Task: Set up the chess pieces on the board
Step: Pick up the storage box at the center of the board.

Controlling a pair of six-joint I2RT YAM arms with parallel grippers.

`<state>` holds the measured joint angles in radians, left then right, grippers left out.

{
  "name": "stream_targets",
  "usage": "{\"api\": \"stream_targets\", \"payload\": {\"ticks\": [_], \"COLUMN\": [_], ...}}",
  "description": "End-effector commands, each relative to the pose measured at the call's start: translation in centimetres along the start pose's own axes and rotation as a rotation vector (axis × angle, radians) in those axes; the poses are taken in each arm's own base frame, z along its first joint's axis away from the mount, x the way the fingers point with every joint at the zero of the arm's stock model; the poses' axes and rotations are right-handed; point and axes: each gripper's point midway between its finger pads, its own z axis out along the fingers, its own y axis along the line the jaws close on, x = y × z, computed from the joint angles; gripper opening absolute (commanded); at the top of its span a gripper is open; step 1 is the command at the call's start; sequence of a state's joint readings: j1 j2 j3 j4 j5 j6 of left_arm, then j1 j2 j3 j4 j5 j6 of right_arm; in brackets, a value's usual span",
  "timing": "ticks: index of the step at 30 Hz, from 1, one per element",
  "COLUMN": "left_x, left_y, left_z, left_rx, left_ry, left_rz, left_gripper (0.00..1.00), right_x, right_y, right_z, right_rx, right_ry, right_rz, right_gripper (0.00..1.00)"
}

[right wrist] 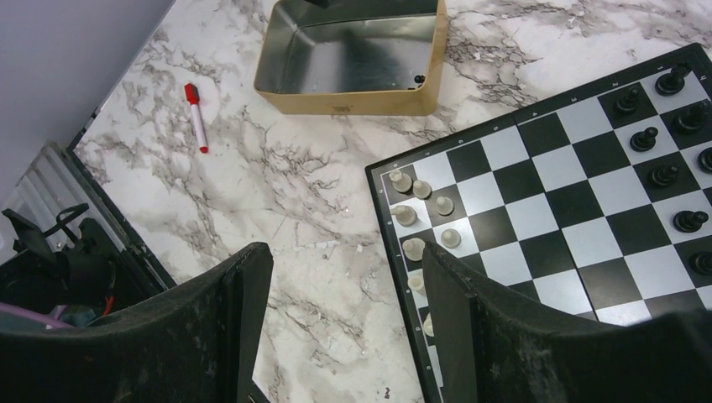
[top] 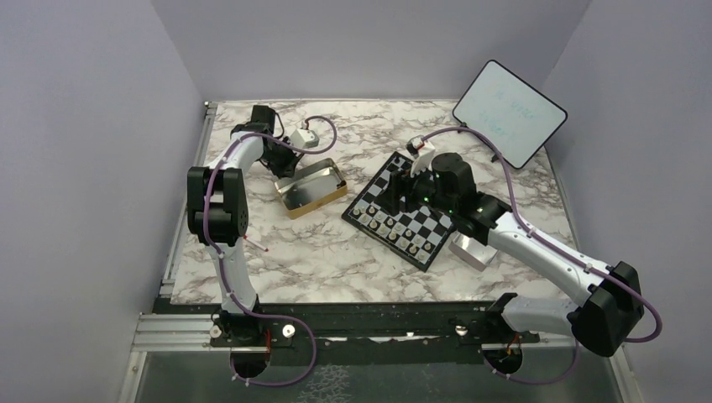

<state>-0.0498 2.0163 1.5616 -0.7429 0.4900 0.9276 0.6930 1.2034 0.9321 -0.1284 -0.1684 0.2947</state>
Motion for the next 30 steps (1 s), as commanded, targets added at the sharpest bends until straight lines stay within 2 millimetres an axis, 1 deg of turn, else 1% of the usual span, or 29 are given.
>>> {"api": "stream_targets", "payload": {"ticks": [1,5,6,9,12,15,16,19,21,23,24,27,29,30], "left_x": [-1.3,-2.6,-2.8,-3.3,-3.5,-4.0,-4.2,-4.3,-4.3,-4.4,-4.6,-5.0,-4.9,-5.0], "left_y": [0.3,-0.6,-0.6,0.3,0.4,0.1,-0.1,-0.5,-0.4,-0.6,-0.5,-0.1,0.0,-0.2], "left_z": [-1.6,-2.3,-2.5,-3.4,-4.0,-4.1,-4.1,-4.0,-4.1,-3.9,-4.0,-4.0,-3.7,-3.5], "left_rx": [-0.05,-0.054,-0.072,-0.176,-0.216,-0.222,-0.221,-0.228,-0.252,-0.258,-0.266,-0.294,-0.305,-0.298], "left_ry": [-0.008,-0.069,-0.084,-0.119,-0.146,-0.184,-0.198,-0.222,-0.246,-0.28,-0.3,-0.343,-0.355,-0.359], "left_rz": [-0.102,-0.222,-0.25,-0.331,-0.377,-0.429,-0.444,-0.463,-0.48,-0.501,-0.511,-0.545,-0.571,-0.584], "left_gripper": [0.02,0.0,0.0,0.0,0.0,0.0,0.0,0.0,0.0,0.0,0.0,0.0,0.0,0.0], "right_x": [-1.4,-1.2,-1.3,-1.1,-1.0,-1.1,-1.3,-1.8,-2.2,-2.3,-2.5,-2.8,-3.3,-3.5], "right_y": [0.0,-0.2,-0.2,-0.3,-0.6,-1.0,-1.1,-1.8,-2.3,-2.7,-2.8,-3.9,-4.1,-4.2], "right_z": [0.5,1.3,1.6,2.3,2.9,3.1,3.1,3.4,3.7,4.2,4.4,4.9,5.4,5.6], "right_rx": [0.015,0.027,0.033,0.038,0.052,0.073,0.078,0.12,0.15,0.175,0.179,0.237,0.244,0.249], "right_ry": [-0.032,-0.02,-0.016,0.008,0.027,0.024,0.02,0.025,0.03,0.044,0.048,0.062,0.057,0.049], "right_rz": [-0.004,0.029,0.04,0.059,0.062,0.059,0.053,0.023,0.013,0.001,-0.004,-0.027,-0.043,-0.044], "right_gripper": [0.71,0.71,0.72,0.75,0.77,0.78,0.8,0.92,1.0,1.0,1.0,1.0,1.0,0.98]}}
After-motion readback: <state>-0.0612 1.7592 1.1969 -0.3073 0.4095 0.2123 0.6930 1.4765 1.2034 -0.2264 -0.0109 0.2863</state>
